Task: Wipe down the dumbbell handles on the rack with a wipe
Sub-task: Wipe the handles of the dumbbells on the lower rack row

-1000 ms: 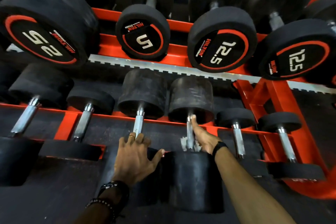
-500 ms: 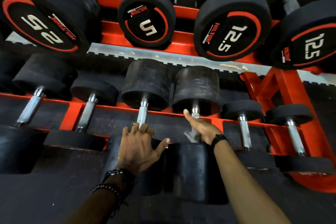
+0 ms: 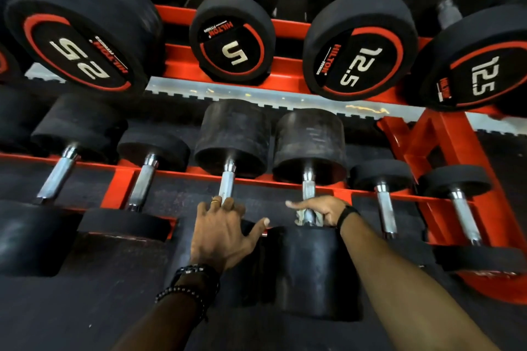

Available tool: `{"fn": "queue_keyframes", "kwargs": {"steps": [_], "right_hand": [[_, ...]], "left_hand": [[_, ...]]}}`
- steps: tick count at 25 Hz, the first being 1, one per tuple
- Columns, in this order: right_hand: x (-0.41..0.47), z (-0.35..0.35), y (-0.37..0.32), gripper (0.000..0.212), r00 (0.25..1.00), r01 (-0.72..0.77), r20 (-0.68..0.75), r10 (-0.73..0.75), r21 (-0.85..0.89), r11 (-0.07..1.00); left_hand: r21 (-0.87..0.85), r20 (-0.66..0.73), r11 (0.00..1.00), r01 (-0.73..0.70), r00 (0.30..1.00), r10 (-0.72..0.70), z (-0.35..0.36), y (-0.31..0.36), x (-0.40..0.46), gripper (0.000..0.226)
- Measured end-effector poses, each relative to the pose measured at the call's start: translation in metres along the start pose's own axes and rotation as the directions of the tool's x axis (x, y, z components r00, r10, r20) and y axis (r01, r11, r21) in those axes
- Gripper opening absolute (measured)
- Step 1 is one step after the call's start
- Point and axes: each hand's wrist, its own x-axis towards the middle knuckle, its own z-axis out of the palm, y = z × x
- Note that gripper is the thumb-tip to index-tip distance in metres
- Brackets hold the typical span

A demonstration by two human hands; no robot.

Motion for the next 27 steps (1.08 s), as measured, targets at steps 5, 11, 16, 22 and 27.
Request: {"fn": "queue_keyframes", "kwargs": {"steps": [5,11,16,22,27], "right_hand": [[-0.012,0.006,0.000,0.021,0.972,0.021,-0.184,-0.144,-0.545,0.838],[-0.032,-0.022,0.004,0.035,0.973,0.029,-0.175,-0.151,-0.553,0.832],[-0.037,-0.025,0.007,0.019,0.983,0.098,-0.107,-0.148,-0.378,0.920],[-0.035,-0.008,0.005,0.015,0.924,0.060,-0.324,-0.201,-0.396,0.916],[-0.027,0.001,0.003,0.035,0.933,0.105,-0.291,-0.211,-0.341,0.934]], "left_hand": [[-0.019,0.006,1.000,0.006,1.000,-0.006,-0.002,-0.001,0.000,0.066],[-0.018,0.010,1.000,-0.001,1.000,0.001,-0.002,-0.002,-0.001,0.068],[-0.027,0.021,1.000,0.007,1.000,-0.007,-0.004,-0.001,0.000,0.070],[-0.016,0.063,1.000,0.011,0.998,-0.010,-0.008,0.000,0.000,0.075],[-0.002,0.081,1.000,0.020,0.997,-0.020,-0.008,-0.001,0.000,0.076]]}}
